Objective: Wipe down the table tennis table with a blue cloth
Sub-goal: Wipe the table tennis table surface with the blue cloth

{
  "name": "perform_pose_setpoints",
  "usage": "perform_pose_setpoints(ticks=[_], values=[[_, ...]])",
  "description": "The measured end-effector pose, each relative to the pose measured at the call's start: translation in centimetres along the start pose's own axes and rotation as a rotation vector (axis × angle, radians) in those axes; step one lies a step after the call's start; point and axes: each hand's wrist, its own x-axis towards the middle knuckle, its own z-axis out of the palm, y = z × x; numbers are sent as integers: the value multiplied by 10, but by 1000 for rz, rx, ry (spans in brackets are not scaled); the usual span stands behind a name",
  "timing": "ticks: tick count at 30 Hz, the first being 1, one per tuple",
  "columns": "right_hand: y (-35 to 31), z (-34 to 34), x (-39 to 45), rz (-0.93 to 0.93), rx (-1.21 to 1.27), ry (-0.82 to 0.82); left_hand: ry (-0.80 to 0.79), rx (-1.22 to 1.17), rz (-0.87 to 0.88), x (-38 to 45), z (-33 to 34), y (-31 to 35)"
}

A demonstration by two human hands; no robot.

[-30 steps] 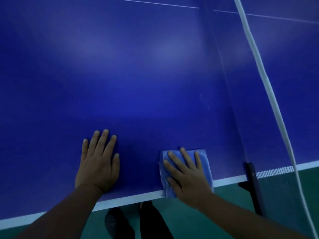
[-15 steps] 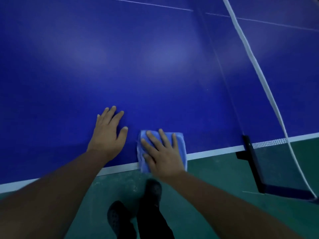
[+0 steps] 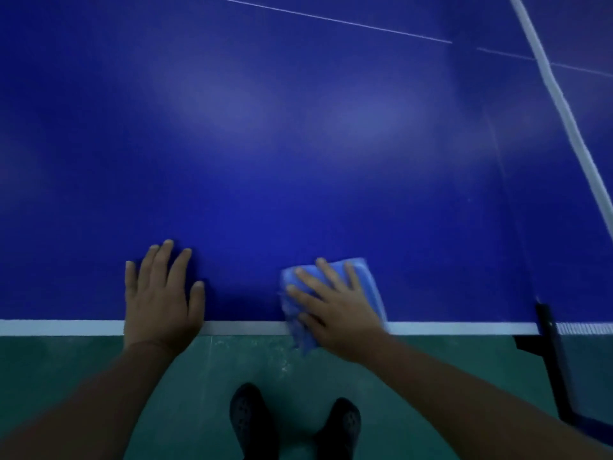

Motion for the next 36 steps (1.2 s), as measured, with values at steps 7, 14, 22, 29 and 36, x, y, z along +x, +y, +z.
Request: perform_pose_setpoints(ticks=[7, 14, 22, 29, 36], values=[[82, -28, 74, 963, 191, 178, -1, 40, -9, 2, 9, -6], [-6, -4, 71, -230, -7, 29, 19, 33, -8, 4, 10, -7], [121, -48, 233, 454, 83, 111, 12, 57, 6, 5, 14, -9], [5, -22, 212, -675, -107, -30, -2, 77, -56, 5, 14, -10], [70, -64, 358, -179, -19, 65, -25, 99, -41, 4, 17, -13]])
